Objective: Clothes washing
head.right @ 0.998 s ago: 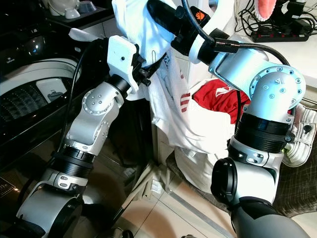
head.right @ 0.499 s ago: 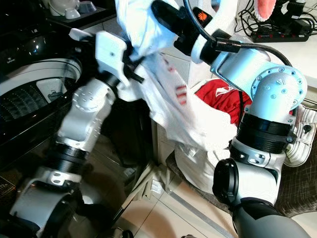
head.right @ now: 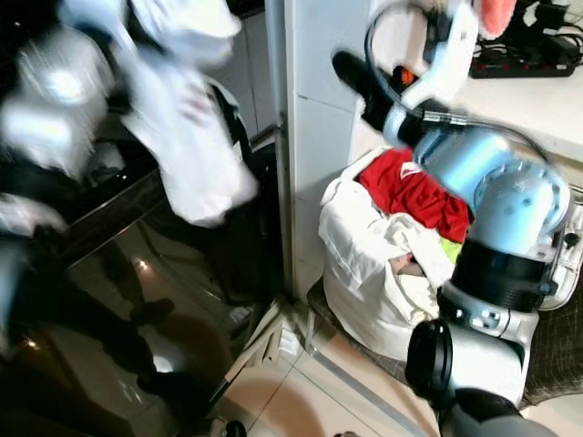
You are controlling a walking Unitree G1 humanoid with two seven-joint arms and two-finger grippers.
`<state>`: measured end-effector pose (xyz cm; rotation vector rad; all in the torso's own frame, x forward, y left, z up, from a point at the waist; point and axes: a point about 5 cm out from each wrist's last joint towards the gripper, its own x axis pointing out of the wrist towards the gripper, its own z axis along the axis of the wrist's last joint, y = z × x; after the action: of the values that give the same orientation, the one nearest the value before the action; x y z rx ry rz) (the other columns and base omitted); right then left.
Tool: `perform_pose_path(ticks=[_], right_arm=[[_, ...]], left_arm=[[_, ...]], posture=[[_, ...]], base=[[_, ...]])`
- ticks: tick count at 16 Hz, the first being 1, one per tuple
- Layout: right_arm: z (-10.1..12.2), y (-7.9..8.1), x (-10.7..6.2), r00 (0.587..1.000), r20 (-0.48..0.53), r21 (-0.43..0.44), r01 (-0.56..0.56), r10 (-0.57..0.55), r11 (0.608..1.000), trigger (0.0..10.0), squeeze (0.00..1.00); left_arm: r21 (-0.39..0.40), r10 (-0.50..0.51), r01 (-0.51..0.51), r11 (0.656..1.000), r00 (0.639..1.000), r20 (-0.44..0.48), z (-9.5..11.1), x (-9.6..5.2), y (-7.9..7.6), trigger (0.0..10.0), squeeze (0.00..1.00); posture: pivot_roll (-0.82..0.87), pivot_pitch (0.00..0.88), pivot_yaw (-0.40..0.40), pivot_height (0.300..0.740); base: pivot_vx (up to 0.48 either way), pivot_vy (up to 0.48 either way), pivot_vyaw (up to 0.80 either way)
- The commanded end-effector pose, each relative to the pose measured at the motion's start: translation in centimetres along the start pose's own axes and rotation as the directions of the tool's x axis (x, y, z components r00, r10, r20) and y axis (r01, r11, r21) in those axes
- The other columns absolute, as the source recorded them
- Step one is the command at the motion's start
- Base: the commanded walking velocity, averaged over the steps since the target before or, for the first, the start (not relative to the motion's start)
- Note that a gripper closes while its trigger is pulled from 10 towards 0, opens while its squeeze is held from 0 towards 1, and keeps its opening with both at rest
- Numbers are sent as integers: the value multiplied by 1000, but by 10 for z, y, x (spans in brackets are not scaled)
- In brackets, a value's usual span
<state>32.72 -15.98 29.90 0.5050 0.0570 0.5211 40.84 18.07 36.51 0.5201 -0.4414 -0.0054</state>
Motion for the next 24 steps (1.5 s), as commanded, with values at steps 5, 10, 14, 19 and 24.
perform_pose_path(ticks=[5, 10, 14, 19, 24], right_arm=[[-28, 48, 0, 972, -103, -92, -222, 212, 971, 10000, 0], [-49, 60, 1, 954, -165, -85, -265, 249, 961, 10000, 0], [-58, 66, 0, 942, -206, -95, -291, 267, 952, 10000, 0], [-65, 73, -5, 899, -274, -105, -382, 342, 918, 10000, 0], [-61, 69, -3, 908, -267, -113, -364, 325, 925, 10000, 0]], left_arm=[[540, 307, -154, 827, 929, -205, -23, -2, 58, 0, 0], [189, 171, -67, 980, 770, -615, -117, -46, 13, 10000, 0], [-75, 41, -153, 985, 639, -768, -154, -74, -18, 10000, 1000], [-179, -16, -201, 963, 621, -784, -156, -77, -20, 10000, 1000], [-162, 1, -197, 967, 637, -771, -152, -73, -15, 10000, 1000]], posture=[[-76, 0, 102, 740], [-73, 0, 97, 740], [-75, 0, 92, 740], [-63, 0, 83, 740], [-64, 0, 86, 740]], base=[[0, 0, 0], [0, 0, 0], [0, 0, 0], [0, 0, 0], [0, 0, 0]])
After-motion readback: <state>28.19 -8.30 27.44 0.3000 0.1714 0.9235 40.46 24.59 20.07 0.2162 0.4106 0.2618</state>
